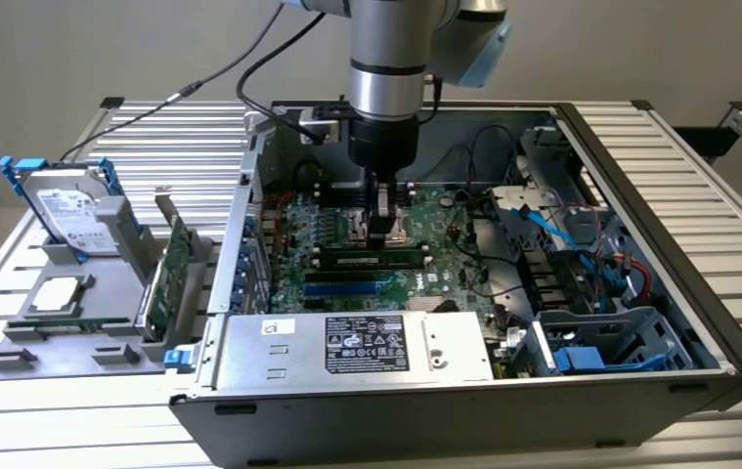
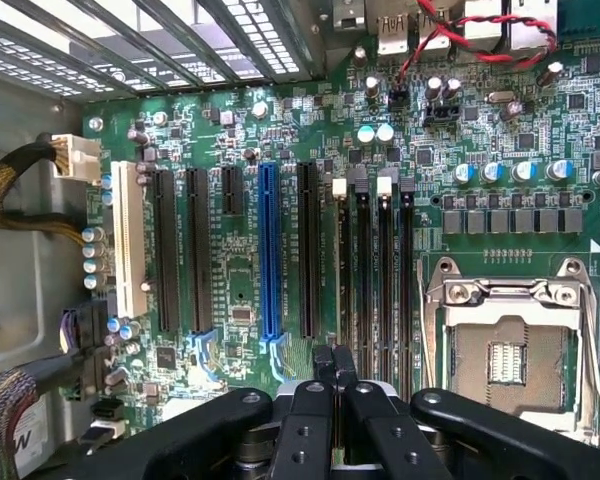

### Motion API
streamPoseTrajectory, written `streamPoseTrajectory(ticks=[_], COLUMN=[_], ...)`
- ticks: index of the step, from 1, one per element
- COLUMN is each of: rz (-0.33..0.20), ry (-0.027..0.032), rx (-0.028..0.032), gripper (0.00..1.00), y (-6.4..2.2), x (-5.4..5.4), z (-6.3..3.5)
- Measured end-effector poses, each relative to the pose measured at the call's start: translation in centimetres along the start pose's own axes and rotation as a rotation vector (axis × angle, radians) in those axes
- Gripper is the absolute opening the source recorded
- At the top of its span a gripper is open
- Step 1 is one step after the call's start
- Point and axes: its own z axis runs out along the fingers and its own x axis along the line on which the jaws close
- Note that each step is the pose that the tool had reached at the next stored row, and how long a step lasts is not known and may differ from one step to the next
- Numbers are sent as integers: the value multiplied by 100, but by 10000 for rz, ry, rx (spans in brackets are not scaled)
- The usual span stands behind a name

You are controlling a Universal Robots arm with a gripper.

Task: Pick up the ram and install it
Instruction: 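Press down the ram until it locks into place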

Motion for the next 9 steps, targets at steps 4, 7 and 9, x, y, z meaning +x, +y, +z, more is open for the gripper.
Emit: streamPoseTrajectory(ticks=[4,7,9], rz=[0,-1,-2], ry=[-26,-30,-21], rx=[-1,-3,-8], gripper=[11,11,11], y=[0,0,-1], x=[-4,-14,-19], z=[16,67,95])
